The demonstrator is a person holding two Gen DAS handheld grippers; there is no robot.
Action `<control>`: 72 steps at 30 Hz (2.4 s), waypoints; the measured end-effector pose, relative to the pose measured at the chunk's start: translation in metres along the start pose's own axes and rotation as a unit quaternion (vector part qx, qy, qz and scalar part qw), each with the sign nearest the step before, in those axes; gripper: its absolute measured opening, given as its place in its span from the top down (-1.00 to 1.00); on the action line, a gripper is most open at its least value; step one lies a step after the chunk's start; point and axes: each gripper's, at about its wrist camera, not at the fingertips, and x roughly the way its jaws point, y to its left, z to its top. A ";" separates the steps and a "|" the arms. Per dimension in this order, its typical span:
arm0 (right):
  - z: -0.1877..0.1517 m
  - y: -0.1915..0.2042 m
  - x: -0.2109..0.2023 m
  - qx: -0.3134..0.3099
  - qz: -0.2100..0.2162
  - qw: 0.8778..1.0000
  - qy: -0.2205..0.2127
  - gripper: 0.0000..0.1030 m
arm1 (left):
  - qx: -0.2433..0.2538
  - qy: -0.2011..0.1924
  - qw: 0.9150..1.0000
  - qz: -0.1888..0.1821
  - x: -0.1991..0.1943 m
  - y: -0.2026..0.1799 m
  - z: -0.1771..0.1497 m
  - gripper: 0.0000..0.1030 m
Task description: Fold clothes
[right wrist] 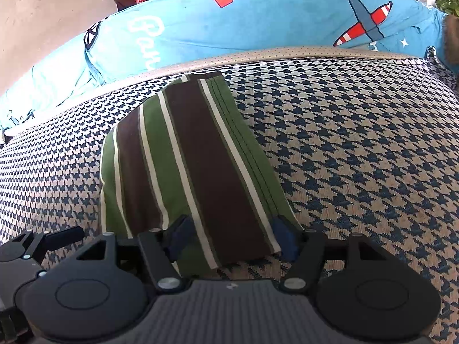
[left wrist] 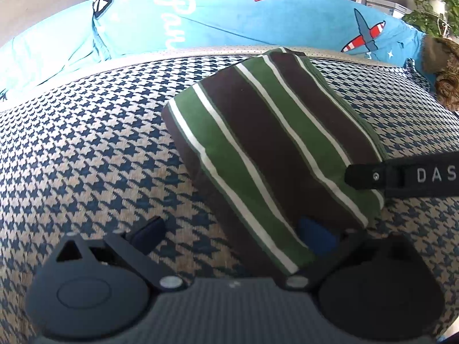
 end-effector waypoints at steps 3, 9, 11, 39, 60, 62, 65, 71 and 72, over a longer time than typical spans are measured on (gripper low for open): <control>0.002 -0.001 -0.001 0.011 0.005 1.000 0.003 -0.28 | -0.009 0.004 1.000 0.005 -0.005 0.001 -0.004 -1.00; 0.004 -0.005 -0.006 0.031 0.027 0.999 0.004 -0.30 | -0.024 0.016 1.000 0.005 -0.022 0.013 -0.014 -1.00; 0.003 -0.004 -0.009 0.032 0.035 0.999 0.001 -0.31 | -0.023 0.020 1.000 0.004 -0.029 0.015 -0.018 -1.00; -0.003 -0.019 -0.032 0.075 -0.002 0.997 0.005 -0.49 | -0.019 0.049 0.998 0.038 -0.080 0.000 -0.054 -1.00; -0.005 -0.030 -0.033 0.084 -0.007 0.996 0.012 -0.50 | -0.003 0.045 0.998 0.041 -0.137 0.018 -0.112 -1.00; -0.007 -0.033 -0.035 0.090 -0.011 0.996 0.013 -0.50 | -0.004 0.045 0.998 0.039 -0.140 0.018 -0.116 -1.00; -0.010 -0.039 -0.040 0.099 -0.012 0.995 0.009 -0.50 | 0.000 0.043 0.998 0.035 -0.142 0.016 -0.121 -1.00; -0.014 -0.050 -0.051 0.113 -0.013 0.993 0.002 -0.52 | 0.007 0.038 0.999 0.026 -0.152 0.013 -0.132 -1.00; -0.015 -0.052 -0.052 0.116 -0.013 0.993 0.003 -0.52 | 0.006 0.038 0.999 0.026 -0.153 0.013 -0.133 -1.00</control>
